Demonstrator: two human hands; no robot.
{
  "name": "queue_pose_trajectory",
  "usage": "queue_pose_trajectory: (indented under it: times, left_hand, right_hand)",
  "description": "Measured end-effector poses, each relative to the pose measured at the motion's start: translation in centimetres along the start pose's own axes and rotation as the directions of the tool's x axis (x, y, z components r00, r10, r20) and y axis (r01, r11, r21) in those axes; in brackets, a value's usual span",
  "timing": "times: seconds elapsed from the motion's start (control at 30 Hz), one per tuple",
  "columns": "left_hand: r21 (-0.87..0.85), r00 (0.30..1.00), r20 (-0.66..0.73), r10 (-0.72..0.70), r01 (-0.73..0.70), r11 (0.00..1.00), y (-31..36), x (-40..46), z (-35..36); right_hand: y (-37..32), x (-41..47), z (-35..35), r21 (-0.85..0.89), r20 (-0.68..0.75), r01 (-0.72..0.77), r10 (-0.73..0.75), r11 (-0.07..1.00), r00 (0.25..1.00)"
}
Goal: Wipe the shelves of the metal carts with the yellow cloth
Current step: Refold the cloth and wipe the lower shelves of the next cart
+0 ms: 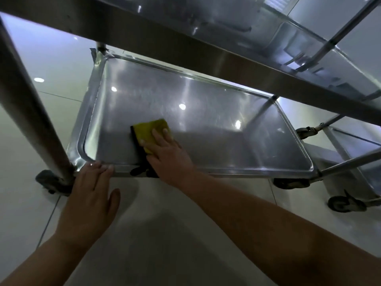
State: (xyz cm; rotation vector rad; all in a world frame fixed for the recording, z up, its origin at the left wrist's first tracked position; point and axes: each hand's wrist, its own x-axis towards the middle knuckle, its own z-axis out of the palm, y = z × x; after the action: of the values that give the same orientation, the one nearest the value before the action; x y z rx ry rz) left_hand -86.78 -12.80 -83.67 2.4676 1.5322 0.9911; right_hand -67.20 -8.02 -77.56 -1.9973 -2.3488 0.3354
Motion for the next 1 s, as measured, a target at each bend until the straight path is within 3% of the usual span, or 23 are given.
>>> queue_pose_trajectory:
  times: [0.13,0.3,0.53,0.7,0.8,0.9,1.0]
  left_hand:
    - [-0.033,1.0,0.02,-0.004,0.004,0.999,-0.9,-0.3,0.5]
    - [0.034,0.994,0.01,0.108,-0.108,0.994,-2.1,-0.4,0.7]
    - [0.093,0.991,-0.015,0.131,-0.129,0.987,-1.9,-0.2,1.3]
    - [0.132,0.998,0.016,0.069,-0.07,0.989,-1.3,0.4,1.5]
    - [0.136,0.998,0.028,0.049,-0.053,0.989,-1.3,0.3,1.5]
    - [0.106,0.999,0.029,0.041,-0.043,0.993,-1.4,0.2,1.6]
    - [0.109,0.999,0.03,0.039,-0.042,0.993,-1.6,0.3,1.5]
  right_hand:
    - [-4.2,6.5,0.5,-0.117,0.058,0.151,-0.145,0.982,0.988]
    - [-0.9,11.3,-0.4,-0.106,0.014,0.206,-0.205,0.973,0.979]
    - [7.2,12.6,-2.7,0.097,-0.184,-0.136,0.152,0.986,0.971]
    - [6.7,15.8,-2.9,0.068,-0.058,-0.488,0.492,0.87,0.869]
    - [4.0,17.4,-3.0,0.036,0.003,-0.394,0.394,0.918,0.919]
    - [1.0,18.7,-2.5,-0.025,0.04,-0.193,0.194,0.981,0.98]
    - [-1.9,18.9,-1.8,-0.032,0.079,0.025,-0.023,0.999,0.997]
